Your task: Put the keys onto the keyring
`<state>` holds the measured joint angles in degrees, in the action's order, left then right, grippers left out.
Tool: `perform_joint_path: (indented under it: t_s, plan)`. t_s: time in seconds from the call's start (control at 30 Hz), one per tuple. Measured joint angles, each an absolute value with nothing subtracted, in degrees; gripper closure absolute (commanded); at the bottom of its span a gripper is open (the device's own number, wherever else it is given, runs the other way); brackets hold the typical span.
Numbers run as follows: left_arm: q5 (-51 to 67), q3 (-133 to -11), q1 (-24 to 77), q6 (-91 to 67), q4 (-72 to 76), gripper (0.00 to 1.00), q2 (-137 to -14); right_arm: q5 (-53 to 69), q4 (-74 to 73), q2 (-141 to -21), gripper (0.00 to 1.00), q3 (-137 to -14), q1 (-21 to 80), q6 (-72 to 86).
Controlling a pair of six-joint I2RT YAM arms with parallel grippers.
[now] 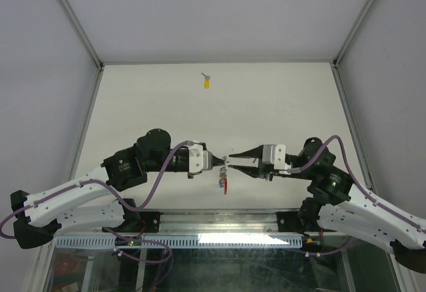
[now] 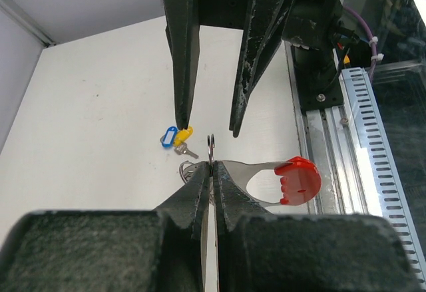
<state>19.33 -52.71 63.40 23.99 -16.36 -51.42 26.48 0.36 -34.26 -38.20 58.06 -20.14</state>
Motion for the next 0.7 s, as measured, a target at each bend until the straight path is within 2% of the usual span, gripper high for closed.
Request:
perform_joint_path:
  t_s: [0.7]
  plan:
    - [17.9, -55.2, 63.4, 26.7, -22.0, 1.0, -53.5, 23.3, -9.1, -37.9, 0.71, -41.2, 58.1, -22.5]
